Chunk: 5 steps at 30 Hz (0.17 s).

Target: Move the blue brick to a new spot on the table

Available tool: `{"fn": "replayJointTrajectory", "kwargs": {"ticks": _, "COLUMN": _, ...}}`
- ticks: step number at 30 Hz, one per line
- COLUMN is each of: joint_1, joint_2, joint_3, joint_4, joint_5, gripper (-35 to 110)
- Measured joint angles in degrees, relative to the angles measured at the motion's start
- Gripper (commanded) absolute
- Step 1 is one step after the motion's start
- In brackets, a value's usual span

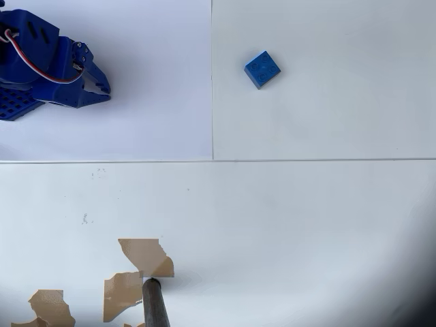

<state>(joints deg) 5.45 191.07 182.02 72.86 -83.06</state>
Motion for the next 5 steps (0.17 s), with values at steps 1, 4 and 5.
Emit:
{"fn": "replayJointTrajectory", "kwargs": {"ticks": 1, "joint_1": 0.5, "joint_2": 0.0, "joint_3": 0.1, "joint_4": -0.1, "joint_5": -0.3, "gripper": 0}}
{"fn": "replayJointTrajectory", "kwargs": {"ticks": 4, "joint_1": 0.0, "joint_2": 0.0, "joint_3": 0.2, "joint_4": -0.1, "joint_5": -1.4, "gripper": 0}}
{"fn": "replayJointTrajectory", "kwargs": {"ticks": 5, "joint_1": -0.1, "joint_2": 0.0, "joint_3": 0.2, "joint_4": -0.3, "joint_5": -1.5, "gripper": 0}}
